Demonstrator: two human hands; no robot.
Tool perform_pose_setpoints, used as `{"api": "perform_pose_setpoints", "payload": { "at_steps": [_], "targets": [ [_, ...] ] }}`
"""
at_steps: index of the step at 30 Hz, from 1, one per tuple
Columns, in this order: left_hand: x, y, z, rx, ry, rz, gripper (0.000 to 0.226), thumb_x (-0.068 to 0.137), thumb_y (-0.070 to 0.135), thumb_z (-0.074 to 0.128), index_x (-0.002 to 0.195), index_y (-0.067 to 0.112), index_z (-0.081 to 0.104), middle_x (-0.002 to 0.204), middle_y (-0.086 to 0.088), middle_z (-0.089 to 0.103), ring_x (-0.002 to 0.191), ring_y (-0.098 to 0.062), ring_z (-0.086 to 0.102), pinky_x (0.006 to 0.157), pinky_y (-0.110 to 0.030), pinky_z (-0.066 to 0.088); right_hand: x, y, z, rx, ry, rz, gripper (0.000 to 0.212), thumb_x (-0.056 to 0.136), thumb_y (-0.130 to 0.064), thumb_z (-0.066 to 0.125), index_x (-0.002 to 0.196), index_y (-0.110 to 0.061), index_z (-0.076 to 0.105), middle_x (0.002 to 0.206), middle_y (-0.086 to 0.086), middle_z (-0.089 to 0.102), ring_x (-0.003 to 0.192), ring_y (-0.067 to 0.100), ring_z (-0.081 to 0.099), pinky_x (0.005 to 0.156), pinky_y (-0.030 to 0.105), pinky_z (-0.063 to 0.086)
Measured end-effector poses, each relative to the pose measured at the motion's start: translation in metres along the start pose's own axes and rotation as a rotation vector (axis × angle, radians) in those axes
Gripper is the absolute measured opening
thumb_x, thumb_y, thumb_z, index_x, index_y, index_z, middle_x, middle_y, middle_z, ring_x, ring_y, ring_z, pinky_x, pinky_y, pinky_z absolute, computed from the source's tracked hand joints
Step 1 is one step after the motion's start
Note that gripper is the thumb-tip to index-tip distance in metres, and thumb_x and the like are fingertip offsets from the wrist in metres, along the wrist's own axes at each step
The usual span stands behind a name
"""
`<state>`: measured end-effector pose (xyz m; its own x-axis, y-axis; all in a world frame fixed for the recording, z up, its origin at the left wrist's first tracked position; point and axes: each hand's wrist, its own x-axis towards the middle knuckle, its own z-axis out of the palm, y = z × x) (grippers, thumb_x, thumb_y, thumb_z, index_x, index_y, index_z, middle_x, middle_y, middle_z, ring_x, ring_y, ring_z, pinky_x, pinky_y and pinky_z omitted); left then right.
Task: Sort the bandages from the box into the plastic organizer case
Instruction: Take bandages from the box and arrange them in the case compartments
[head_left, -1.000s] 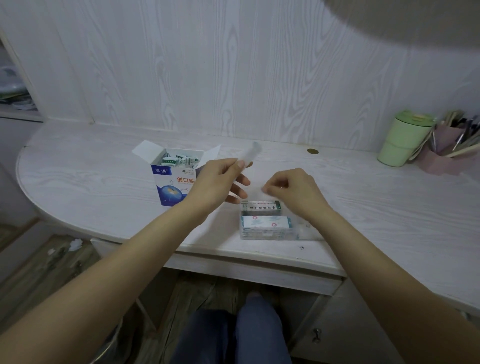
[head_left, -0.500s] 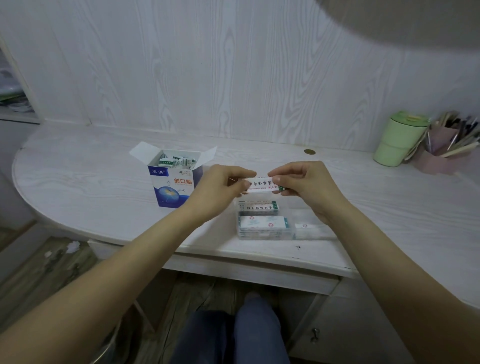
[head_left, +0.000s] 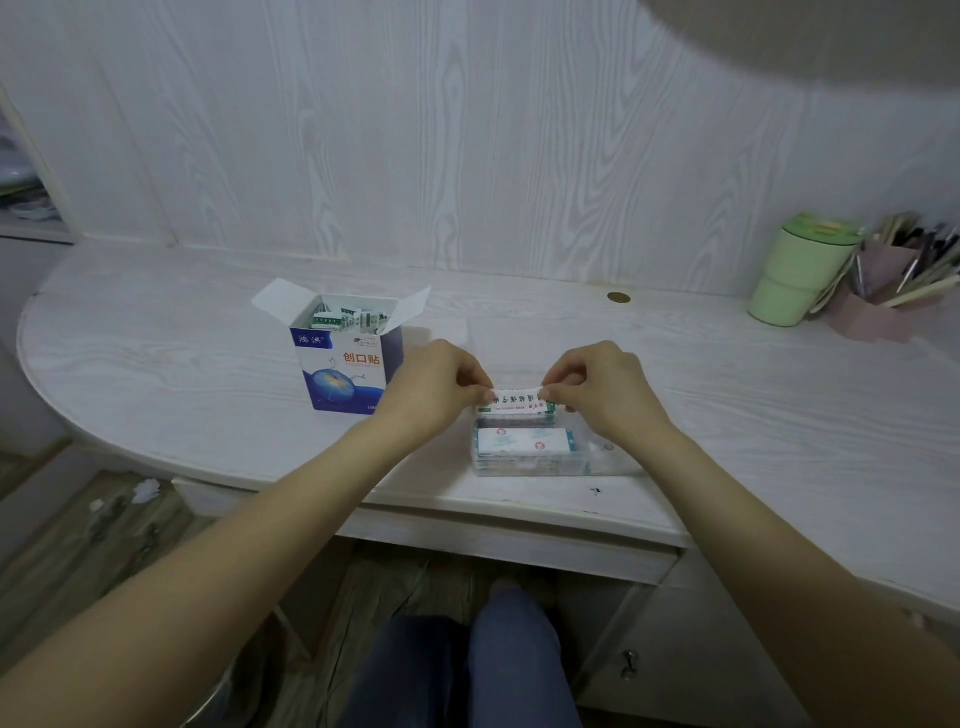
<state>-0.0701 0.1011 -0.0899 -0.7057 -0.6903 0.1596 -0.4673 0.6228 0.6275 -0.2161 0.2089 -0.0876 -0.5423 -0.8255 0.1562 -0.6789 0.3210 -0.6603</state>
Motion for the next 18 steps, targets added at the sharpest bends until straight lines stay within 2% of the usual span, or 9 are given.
{"api": "perform_pose_setpoints", "payload": {
  "at_steps": [2, 4, 5, 7, 8, 14, 18],
  "targets": [
    [0.0016, -0.0013, 0.0017, 0.049, -0.016, -0.01, 0.008, 0.084, 0.02, 0.07, 0.09, 0.016, 0.074, 0.079, 0.009, 0.062, 0.079, -0.008, 0.056, 0.069, -0.021, 0.04, -0.0004, -0.0009, 0.0007, -0.058, -0.023, -0.005, 0.006, 0.083, -0.012, 0.071, 0.087, -0.007, 0.073, 0.07, -0.002, 0.06, 0.059, 0.0, 0.051, 0.041, 0.004, 0.038],
    [0.0028, -0.0017, 0.0017, 0.099, -0.024, -0.013, 0.009, 0.084, 0.021, 0.07, 0.091, 0.016, 0.074, 0.083, 0.007, 0.06, 0.081, -0.01, 0.055, 0.07, -0.024, 0.039, -0.0002, -0.0015, 0.0013, -0.111, -0.037, -0.01, 0.007, 0.083, -0.014, 0.07, 0.087, -0.009, 0.073, 0.073, -0.001, 0.06, 0.061, 0.003, 0.051, 0.038, 0.008, 0.038],
    [0.0035, -0.002, 0.0017, 0.13, -0.029, -0.011, 0.011, 0.085, 0.022, 0.069, 0.092, 0.016, 0.075, 0.085, 0.007, 0.059, 0.083, -0.011, 0.055, 0.07, -0.024, 0.039, -0.0001, -0.0016, 0.0019, -0.147, -0.042, -0.013, 0.007, 0.083, -0.017, 0.071, 0.087, -0.011, 0.074, 0.075, -0.001, 0.06, 0.064, 0.006, 0.052, 0.042, 0.009, 0.038],
    [0.005, -0.0026, 0.0017, 0.18, -0.038, -0.004, 0.014, 0.085, 0.024, 0.069, 0.094, 0.016, 0.075, 0.088, 0.004, 0.057, 0.087, -0.012, 0.055, 0.072, -0.026, 0.042, 0.0006, -0.0019, 0.003, -0.207, -0.053, -0.007, 0.01, 0.083, -0.021, 0.072, 0.088, -0.014, 0.074, 0.076, -0.002, 0.06, 0.073, 0.014, 0.055, 0.057, 0.022, 0.044],
    [0.0055, -0.0025, 0.0017, 0.2, -0.044, -0.004, 0.015, 0.085, 0.025, 0.069, 0.095, 0.016, 0.075, 0.09, 0.003, 0.057, 0.089, -0.014, 0.056, 0.073, -0.028, 0.044, 0.0009, -0.0018, 0.0034, -0.22, -0.061, 0.001, 0.011, 0.082, -0.023, 0.072, 0.088, -0.015, 0.074, 0.076, -0.001, 0.06, 0.074, 0.015, 0.055, 0.06, 0.025, 0.043],
    [0.0069, -0.0035, 0.004, 0.278, -0.054, 0.006, 0.016, 0.086, 0.028, 0.067, 0.097, 0.018, 0.074, 0.108, -0.004, 0.062, 0.098, -0.02, 0.057, 0.083, -0.039, 0.052, 0.0012, -0.0045, 0.0037, -0.238, -0.095, 0.006, 0.014, 0.082, -0.026, 0.072, 0.088, -0.014, 0.073, 0.069, -0.005, 0.053, 0.061, 0.007, 0.048, 0.046, 0.023, 0.036],
    [-0.0005, -0.0054, -0.0006, 0.217, -0.004, 0.028, 0.018, 0.09, 0.026, 0.06, 0.106, 0.02, 0.065, 0.11, -0.004, 0.053, 0.088, -0.016, 0.051, 0.083, -0.036, 0.049, 0.001, -0.0087, 0.0007, -0.215, -0.06, -0.007, 0.018, 0.085, -0.029, 0.069, 0.09, -0.012, 0.073, 0.063, -0.008, 0.048, 0.058, 0.006, 0.044, 0.052, 0.024, 0.034]
  ]
}}
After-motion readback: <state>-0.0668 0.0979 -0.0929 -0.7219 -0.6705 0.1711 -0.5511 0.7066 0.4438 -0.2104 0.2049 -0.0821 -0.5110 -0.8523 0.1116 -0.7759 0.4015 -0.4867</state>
